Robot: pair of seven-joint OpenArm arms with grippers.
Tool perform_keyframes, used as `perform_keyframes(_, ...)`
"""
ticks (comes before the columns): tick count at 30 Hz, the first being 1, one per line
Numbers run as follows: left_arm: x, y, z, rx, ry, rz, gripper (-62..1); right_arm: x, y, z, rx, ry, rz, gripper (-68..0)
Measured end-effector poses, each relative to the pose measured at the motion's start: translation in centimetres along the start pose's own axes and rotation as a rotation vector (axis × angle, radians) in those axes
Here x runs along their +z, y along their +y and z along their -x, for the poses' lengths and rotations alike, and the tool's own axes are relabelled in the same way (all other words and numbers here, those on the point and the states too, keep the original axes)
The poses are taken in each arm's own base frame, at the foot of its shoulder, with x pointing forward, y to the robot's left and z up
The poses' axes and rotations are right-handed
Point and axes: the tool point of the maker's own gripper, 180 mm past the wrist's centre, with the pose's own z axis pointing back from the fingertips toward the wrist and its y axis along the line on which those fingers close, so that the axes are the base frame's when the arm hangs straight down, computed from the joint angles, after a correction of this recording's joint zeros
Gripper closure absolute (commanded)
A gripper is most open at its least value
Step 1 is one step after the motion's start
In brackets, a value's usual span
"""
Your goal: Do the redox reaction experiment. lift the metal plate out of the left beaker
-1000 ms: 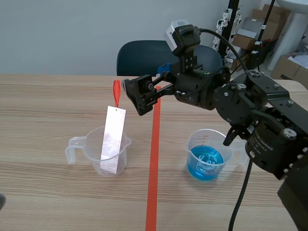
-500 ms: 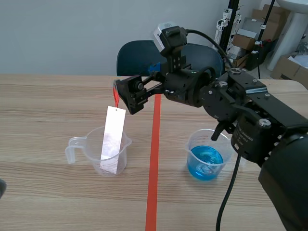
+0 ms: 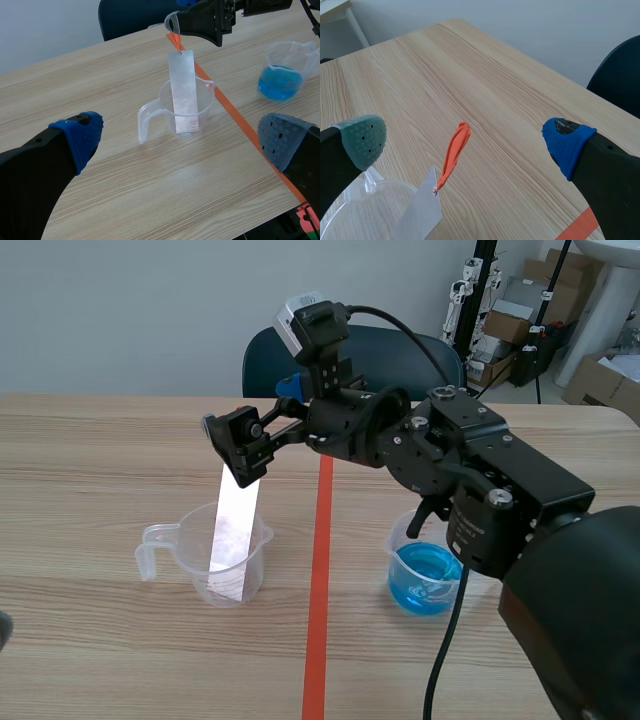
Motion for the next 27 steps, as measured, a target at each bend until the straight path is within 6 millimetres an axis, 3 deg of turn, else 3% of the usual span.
perform_keyframes(8,0.0,0.0,0.0,0.000,0.000,0.000,-62.3,-1.0,-0.2,0.1,-0.023,0.002,-0.001,-67.9)
perform_keyframes(17,0.0,0.0,0.0,0.002,0.000,0.003,-62.3,-1.9,1.5,0.2,-0.067,-0.018,-0.040,-67.9)
perform_keyframes(22,0.0,-0.1,0.0,0.002,0.000,0.003,-62.3,-2.2,1.9,2.4,-0.138,0.022,-0.038,-67.9)
perform_keyframes(27,0.0,-0.1,0.0,0.002,0.000,0.003,-62.3,-2.0,1.7,2.5,-0.140,0.022,-0.033,-67.9)
